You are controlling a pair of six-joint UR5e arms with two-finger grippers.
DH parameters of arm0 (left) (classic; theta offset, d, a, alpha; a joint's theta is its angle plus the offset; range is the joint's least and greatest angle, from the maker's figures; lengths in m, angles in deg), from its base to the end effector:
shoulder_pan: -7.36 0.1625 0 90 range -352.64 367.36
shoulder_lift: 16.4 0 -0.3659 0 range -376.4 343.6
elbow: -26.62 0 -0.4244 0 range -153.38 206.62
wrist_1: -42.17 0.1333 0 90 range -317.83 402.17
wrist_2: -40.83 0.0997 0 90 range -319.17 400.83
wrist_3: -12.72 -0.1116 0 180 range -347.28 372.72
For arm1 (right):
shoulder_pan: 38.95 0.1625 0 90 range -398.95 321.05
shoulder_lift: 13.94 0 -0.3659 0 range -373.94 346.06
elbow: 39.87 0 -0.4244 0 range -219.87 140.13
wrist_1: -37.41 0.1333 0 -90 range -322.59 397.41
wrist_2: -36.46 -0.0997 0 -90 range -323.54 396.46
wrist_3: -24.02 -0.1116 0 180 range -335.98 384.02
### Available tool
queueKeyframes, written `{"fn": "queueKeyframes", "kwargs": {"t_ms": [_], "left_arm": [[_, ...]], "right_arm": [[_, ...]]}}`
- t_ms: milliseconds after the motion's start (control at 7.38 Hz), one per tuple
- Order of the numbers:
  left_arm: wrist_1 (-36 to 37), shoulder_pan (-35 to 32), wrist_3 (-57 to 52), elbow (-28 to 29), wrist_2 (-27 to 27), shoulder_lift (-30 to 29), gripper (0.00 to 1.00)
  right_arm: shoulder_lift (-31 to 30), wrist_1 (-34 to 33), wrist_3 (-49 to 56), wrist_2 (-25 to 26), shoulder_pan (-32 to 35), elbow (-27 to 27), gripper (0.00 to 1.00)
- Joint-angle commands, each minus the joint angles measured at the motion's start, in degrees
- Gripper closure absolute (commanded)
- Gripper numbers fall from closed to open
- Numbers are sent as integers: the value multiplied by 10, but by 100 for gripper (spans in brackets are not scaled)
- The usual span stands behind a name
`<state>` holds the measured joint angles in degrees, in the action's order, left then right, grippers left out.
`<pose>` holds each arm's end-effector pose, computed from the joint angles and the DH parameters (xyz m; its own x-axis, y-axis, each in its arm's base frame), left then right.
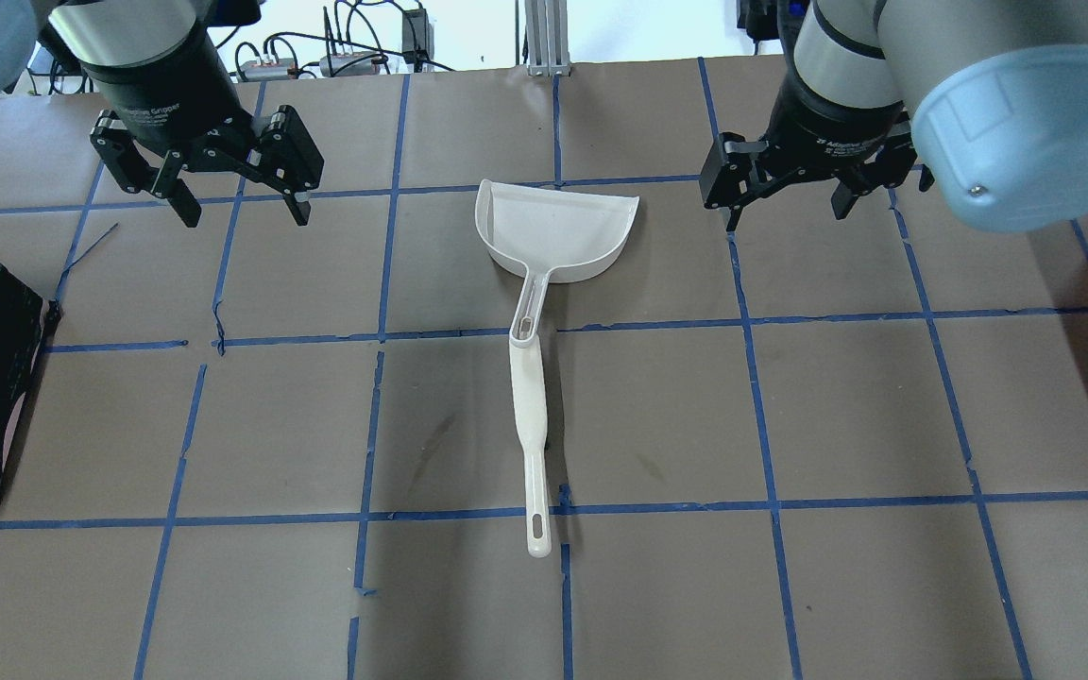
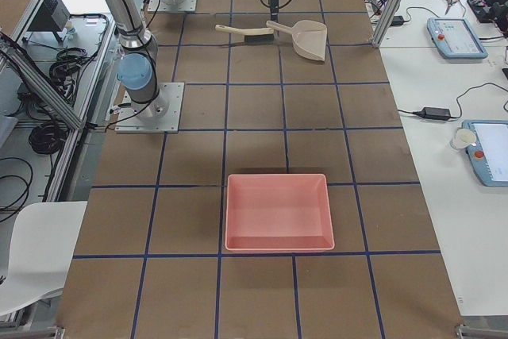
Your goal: Sweep and dump trash in nearest bin
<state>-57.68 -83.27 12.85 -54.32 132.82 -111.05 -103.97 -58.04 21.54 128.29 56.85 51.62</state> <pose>-0.1354 -0.5400 0.4393 -0.9993 0.0120 -0.0348 0.0087 0.9955 0.0947 0.1828 -0.5155 0.4133 -0.9980 -0.0558 0.0288 -0.0577 0.9958 -0.0709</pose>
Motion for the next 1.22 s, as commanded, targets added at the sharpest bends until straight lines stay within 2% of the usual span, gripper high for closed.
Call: {"fn": "queueKeyframes", "kwargs": {"t_ms": [0, 949, 1085], "left_arm": [[0, -5, 7, 1, -1, 2, 0], [2, -25, 12, -26, -1, 23, 0], [36, -29, 8, -22, -1, 25, 0]], "right_arm": [[1, -1, 0, -1, -1, -1, 0], [3, -3, 5, -2, -1, 0, 0], [5, -3, 4, -2, -1, 0, 0]]}}
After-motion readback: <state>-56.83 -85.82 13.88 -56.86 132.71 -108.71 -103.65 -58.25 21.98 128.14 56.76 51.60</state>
